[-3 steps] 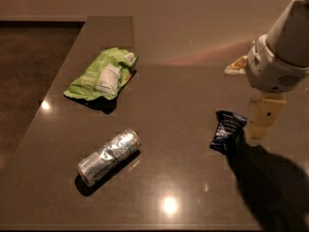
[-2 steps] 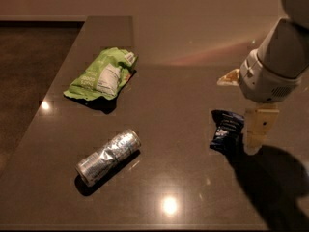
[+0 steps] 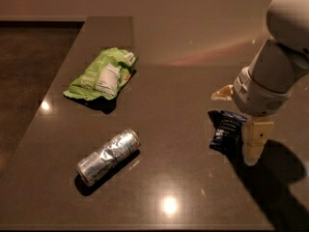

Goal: Move rxbar blueberry near green rice chip bag

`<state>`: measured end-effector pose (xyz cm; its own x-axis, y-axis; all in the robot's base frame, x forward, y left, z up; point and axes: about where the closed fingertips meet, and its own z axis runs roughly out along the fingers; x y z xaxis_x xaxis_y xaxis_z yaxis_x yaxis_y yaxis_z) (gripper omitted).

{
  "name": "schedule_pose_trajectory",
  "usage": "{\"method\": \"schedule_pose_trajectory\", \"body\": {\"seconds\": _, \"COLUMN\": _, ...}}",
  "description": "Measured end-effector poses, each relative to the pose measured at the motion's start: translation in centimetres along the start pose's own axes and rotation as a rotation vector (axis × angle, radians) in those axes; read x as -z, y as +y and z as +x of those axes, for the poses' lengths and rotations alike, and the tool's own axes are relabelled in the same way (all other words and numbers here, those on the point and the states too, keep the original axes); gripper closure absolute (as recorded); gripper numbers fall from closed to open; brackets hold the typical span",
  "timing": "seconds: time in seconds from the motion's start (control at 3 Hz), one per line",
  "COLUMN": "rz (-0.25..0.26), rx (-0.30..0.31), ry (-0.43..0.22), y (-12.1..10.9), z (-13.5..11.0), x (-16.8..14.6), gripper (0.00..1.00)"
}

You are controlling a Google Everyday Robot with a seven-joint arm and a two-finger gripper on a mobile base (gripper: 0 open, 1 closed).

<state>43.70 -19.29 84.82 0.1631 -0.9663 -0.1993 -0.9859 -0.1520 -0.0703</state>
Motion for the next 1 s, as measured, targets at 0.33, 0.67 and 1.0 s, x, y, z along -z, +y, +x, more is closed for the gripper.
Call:
{"method": "schedule_pose_trajectory", "body": {"seconds": 0.33, "rz": -0.042, "rx": 0.012, "ry": -0.002, "y": 0.31, "z": 0.46, "x": -1.14, "gripper": 0.18}}
{"method": "schedule_pose_trajectory", "body": {"seconds": 0.67, "rz": -0.076, "rx": 0.019, "ry": -0.009, "y": 0.36, "z": 0.4, "x": -1.45, "gripper": 0.42}}
{"method": "schedule_pose_trajectory", "body": {"seconds": 1.0, "rz": -0.09, "rx": 0.014, "ry": -0.015, "y": 0.13, "z": 0.18, "x": -1.41, "gripper": 0.64}}
